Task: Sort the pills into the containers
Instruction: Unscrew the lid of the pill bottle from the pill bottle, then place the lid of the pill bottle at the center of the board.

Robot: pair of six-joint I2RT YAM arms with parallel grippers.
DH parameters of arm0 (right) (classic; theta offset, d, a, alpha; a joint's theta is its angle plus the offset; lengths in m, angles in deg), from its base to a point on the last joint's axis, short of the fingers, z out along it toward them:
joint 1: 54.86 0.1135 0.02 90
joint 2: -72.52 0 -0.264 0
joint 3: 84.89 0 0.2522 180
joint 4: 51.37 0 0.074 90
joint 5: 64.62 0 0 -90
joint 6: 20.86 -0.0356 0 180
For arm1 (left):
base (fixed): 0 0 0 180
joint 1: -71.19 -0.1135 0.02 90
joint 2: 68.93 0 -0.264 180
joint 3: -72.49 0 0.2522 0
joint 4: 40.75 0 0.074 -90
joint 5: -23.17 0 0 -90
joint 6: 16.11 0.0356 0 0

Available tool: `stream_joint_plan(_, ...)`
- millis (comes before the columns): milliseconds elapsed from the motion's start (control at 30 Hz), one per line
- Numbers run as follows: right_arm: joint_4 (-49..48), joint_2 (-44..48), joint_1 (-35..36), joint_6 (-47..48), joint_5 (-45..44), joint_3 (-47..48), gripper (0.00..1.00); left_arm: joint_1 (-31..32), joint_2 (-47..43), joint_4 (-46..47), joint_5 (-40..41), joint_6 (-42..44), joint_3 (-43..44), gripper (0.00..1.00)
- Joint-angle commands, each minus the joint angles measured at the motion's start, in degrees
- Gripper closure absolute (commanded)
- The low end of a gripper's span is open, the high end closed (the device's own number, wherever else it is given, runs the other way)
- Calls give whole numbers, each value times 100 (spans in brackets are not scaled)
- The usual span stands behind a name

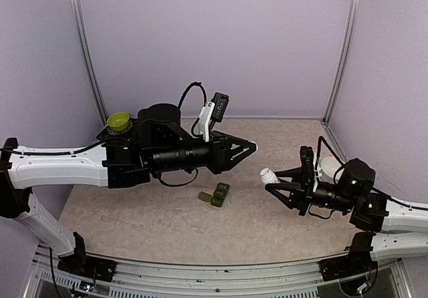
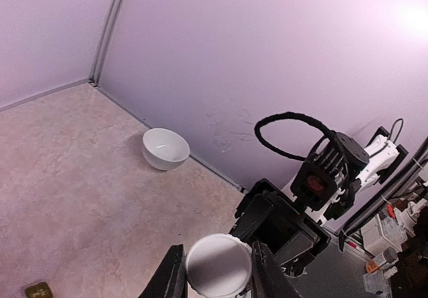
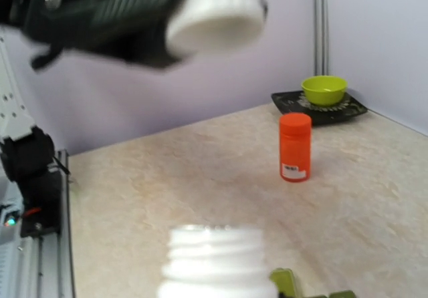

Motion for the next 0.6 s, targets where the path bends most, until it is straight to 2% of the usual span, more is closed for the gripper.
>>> stream_joint_plan(0, -800, 71, -8, 276, -244, -437, 100, -41, -343, -668, 1172, 126, -159, 75)
stream_joint_plan(200, -1602, -196, -7, 447, -279, -734, 100, -354, -710, -862, 1595, -24, -1020, 75)
stream_joint_plan(567, -2087, -1179, -12, 596, 121, -616, 100, -842, -1162, -1112, 2223, -154, -2316, 75)
